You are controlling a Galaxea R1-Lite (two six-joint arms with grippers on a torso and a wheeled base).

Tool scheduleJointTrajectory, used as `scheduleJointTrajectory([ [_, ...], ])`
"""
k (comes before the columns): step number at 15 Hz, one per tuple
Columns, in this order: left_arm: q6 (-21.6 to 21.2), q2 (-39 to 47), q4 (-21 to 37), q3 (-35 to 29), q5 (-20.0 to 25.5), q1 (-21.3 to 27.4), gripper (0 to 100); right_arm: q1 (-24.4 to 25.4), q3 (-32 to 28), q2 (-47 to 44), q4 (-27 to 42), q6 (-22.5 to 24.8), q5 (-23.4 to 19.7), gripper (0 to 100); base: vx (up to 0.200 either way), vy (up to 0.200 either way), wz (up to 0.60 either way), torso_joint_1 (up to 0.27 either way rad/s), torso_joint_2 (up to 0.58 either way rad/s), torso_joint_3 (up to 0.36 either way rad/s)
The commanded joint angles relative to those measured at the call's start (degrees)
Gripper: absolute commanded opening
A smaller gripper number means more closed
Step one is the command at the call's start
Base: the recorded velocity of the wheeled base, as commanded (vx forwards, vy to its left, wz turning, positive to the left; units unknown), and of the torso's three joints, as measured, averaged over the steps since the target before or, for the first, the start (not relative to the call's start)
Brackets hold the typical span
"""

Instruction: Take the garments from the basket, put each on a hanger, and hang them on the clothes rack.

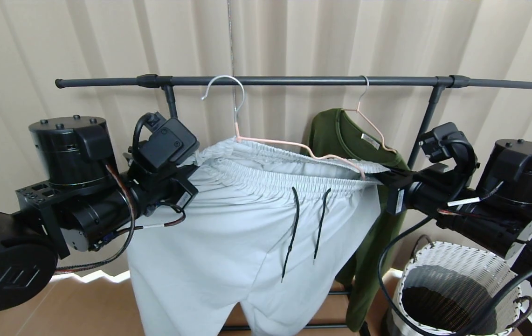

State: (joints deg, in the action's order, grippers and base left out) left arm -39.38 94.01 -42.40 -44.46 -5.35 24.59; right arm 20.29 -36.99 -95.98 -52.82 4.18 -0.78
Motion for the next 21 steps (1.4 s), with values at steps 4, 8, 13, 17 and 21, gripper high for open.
scheduleJointTrajectory([
  [4, -5.98, 1.79, -5.24, 3.59, -0.19, -2.26, 0, 0.37, -1.25, 0.88, 3.95, 0.13, 0.08, 0, 0.0, 0.0, 0.0, 0.0, 0.0, 0.0],
  [8, -5.54, 3.02, -6.64, 3.41, -3.17, -1.65, 0, 6.17, -1.69, 5.54, 11.86, 0.13, 0.08, 0, 0.0, 0.0, 0.0, 0.0, 0.0, 0.0],
  [13, -1.93, 4.6, -6.82, 3.41, -5.02, 0.81, 0, 15.57, -4.59, 10.55, 21.53, -0.05, 0.08, 0, 0.0, 0.0, 0.0, 0.0, 0.0, 0.0],
  [17, -0.53, 5.13, -6.82, 2.8, -8.18, 1.6, 0, 18.3, -3.88, 10.9, 22.59, -0.14, 0.16, 0, 0.0, 0.0, 0.0, 0.0, 0.0, 0.0],
  [21, 4.57, 6.18, -6.73, 1.04, -11.08, 3.54, 0, 18.56, -2.39, 12.22, 24.61, -0.14, 0.16, 100, 0.0, 0.0, 0.0, 0.0, 0.0, 0.0],
])
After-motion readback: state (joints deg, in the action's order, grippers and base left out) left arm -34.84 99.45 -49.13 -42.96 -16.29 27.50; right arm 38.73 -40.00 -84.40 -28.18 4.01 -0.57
